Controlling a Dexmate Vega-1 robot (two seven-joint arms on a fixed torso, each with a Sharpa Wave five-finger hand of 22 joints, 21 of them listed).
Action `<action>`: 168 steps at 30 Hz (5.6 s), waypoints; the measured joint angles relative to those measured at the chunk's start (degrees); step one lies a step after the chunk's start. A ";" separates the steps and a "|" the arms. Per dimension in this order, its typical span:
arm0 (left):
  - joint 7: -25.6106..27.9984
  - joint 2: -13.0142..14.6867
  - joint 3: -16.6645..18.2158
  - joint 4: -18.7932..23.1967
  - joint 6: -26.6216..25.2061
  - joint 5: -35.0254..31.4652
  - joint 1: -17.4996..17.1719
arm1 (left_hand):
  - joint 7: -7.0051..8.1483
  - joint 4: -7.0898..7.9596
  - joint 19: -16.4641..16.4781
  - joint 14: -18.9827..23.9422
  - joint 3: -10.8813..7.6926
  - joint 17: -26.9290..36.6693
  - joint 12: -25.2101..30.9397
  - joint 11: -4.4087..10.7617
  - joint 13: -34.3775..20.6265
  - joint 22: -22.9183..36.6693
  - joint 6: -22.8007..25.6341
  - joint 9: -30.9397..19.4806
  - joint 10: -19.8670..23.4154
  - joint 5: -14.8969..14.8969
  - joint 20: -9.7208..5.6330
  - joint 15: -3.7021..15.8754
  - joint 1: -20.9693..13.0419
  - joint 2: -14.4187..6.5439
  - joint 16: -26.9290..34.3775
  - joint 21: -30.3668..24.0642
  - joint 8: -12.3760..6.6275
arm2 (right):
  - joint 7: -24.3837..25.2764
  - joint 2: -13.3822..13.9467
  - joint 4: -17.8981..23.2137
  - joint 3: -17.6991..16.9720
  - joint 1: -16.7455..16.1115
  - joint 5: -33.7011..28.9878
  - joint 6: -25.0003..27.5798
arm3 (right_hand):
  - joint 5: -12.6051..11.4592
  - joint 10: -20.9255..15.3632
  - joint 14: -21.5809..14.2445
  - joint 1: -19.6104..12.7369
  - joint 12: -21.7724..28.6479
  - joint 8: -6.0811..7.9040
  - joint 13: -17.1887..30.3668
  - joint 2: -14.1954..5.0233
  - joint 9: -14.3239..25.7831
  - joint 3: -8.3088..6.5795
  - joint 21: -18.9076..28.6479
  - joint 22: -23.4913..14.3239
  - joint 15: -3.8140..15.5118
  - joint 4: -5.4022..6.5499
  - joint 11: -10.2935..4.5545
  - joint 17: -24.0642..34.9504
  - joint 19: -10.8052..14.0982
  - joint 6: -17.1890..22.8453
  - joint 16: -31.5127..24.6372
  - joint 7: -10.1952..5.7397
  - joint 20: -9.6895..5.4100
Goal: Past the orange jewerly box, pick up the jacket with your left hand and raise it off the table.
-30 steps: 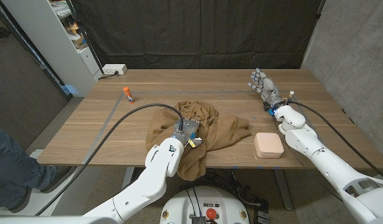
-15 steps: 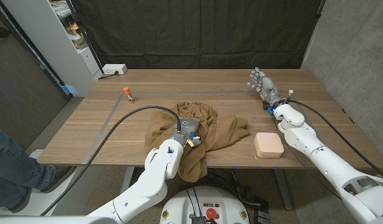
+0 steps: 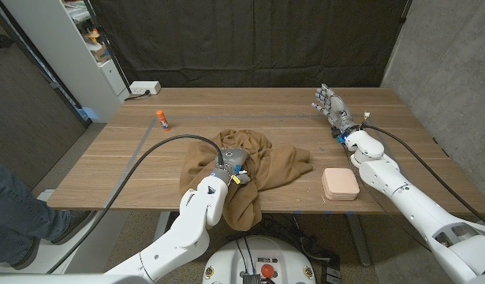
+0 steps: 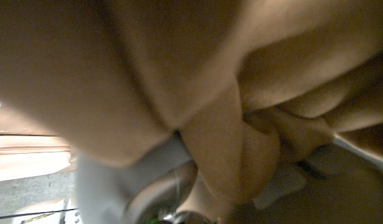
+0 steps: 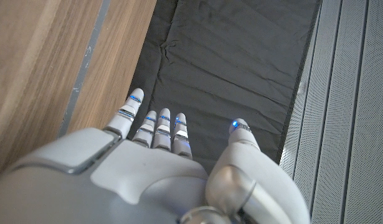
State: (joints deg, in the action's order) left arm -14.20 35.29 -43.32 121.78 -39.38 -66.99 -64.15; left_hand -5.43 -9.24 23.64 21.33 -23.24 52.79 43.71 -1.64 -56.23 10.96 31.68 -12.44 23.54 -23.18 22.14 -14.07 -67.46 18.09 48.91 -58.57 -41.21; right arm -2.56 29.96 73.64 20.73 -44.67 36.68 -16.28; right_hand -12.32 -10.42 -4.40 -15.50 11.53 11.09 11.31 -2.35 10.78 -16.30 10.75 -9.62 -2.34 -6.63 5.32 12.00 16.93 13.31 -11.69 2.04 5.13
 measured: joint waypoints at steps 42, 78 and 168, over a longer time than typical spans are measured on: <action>22.04 2.39 3.80 2.36 -0.56 19.00 1.23 | 1.83 -0.95 23.31 15.23 -3.00 3.73 1.06 1.93 -8.80 3.43 19.42 -27.74 2.93 -2.35 -26.06 13.58 -9.09 2.05 0.92 -7.21 -0.29 | 3.40 0.75 4.69 -0.50 -1.53 -1.08 0.58 | 0.00 -0.11 -0.12 0.00 0.00 0.00 0.00 0.00 0.00 0.24 0.00 0.00 -0.53 -0.24 -0.11 0.00 0.00 0.00 0.00 0.00 -0.01; 24.12 4.47 3.23 4.52 1.08 21.55 6.82 | 2.06 -0.95 23.60 15.23 -3.48 3.71 0.14 1.63 -10.77 0.43 19.61 -28.07 3.86 -3.11 -27.78 13.58 -12.29 -1.14 0.91 -11.57 0.45 | 4.96 1.10 6.38 -1.64 -2.49 -1.26 -0.02 | 0.00 -0.11 -0.43 0.00 0.00 0.00 0.00 0.00 0.00 0.24 0.00 0.00 -0.84 -0.24 -0.10 0.00 0.32 0.00 0.00 0.00 0.31; 9.92 0.24 8.30 15.81 0.34 2.20 9.23 | 1.76 -0.84 19.38 14.98 -5.46 2.88 -2.79 1.33 -12.36 -0.98 20.10 -28.33 4.98 -4.16 -26.63 13.34 -13.05 -1.73 2.21 -16.54 1.79 | 4.67 2.42 9.43 -2.68 -4.15 -0.92 -0.87 | 0.00 -0.11 -0.41 0.00 0.00 0.00 0.00 0.00 0.00 0.24 0.00 0.00 -0.82 -0.23 -0.10 0.00 0.31 0.00 0.00 0.00 0.30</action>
State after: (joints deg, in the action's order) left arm -4.28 35.53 -35.02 137.59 -39.05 -64.78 -54.92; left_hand -3.67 -10.08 43.02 36.31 -28.70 55.67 40.91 -0.30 -68.59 9.98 51.78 -40.76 28.52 -27.33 -4.49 -0.73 -80.50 16.35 51.12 -75.10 -39.42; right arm 2.11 32.38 83.07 18.04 -48.82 35.76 -17.16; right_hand -12.32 -10.53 -4.82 -15.50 11.53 11.09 11.31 -2.35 10.78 -16.07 10.75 -9.62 -3.16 -6.87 5.22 12.00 17.24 13.31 -11.69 2.05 5.43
